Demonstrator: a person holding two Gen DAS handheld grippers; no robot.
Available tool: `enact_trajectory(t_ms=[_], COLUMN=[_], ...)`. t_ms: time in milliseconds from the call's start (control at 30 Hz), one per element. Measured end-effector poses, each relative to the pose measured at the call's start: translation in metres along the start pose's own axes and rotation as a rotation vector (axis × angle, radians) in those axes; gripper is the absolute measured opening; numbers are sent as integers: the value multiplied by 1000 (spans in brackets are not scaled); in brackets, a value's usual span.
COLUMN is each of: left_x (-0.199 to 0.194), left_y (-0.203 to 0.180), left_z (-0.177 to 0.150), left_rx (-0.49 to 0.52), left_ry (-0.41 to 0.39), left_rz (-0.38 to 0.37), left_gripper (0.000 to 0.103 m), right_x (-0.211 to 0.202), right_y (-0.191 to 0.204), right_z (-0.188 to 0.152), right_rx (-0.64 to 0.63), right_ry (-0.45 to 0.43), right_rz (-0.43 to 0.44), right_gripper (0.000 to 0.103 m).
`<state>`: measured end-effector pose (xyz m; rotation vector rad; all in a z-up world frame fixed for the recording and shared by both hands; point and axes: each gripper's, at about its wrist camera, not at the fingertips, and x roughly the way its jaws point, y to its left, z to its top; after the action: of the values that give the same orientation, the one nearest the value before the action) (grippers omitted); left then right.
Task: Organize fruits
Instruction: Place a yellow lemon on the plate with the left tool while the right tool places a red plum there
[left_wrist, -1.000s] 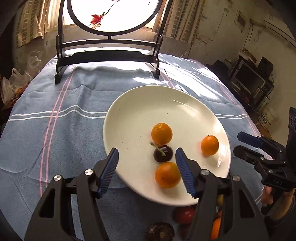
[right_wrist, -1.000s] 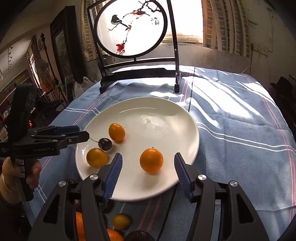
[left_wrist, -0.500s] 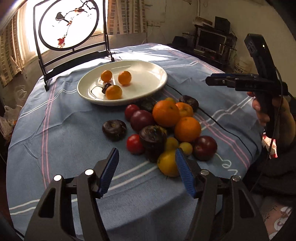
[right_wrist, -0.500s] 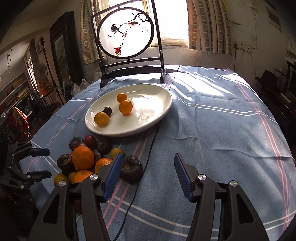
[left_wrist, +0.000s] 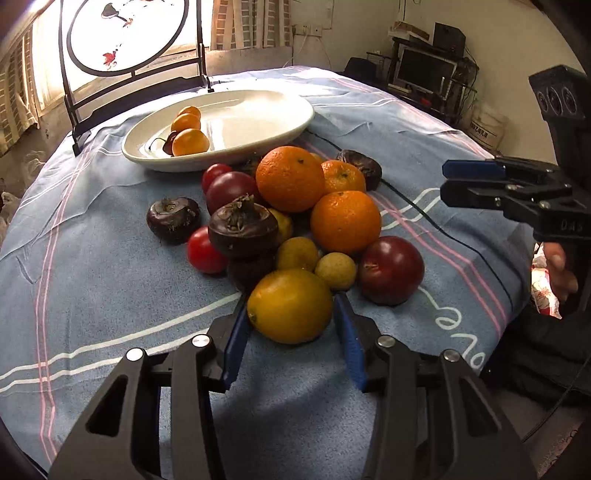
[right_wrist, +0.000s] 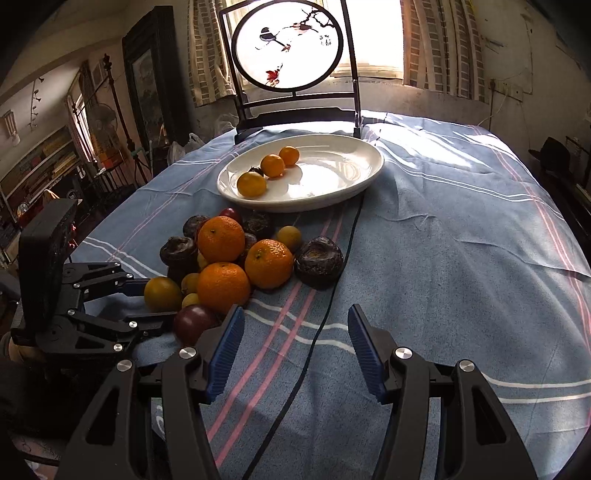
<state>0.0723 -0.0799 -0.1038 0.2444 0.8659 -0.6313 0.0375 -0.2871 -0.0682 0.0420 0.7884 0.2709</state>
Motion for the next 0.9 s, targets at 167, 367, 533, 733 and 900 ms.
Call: enact_trajectory(t_ms=[167, 367, 533, 733, 900], left_x=[-21, -48, -53, -51, -56], left_y=[9, 27, 33, 34, 39], left_z=[-4, -11, -15, -18, -8], left_rx=[-35, -89, -103, -106, -125], left_ry=[-42, -70, -72, -70, -90], left_rz=[1, 20, 30, 19, -3], left_gripper=[39, 39, 39, 39, 39], right_x=[-4, 3, 24, 27, 3], right_y=[17, 58, 72, 69, 40], right_z=[-7, -12, -10, -10, 4], right_rx=[-67, -200, -217, -177, -84], right_ry=[2, 11, 61, 78, 5], right_rz=[48, 117, 126, 121, 143], right_gripper=[58, 58, 48, 38, 38])
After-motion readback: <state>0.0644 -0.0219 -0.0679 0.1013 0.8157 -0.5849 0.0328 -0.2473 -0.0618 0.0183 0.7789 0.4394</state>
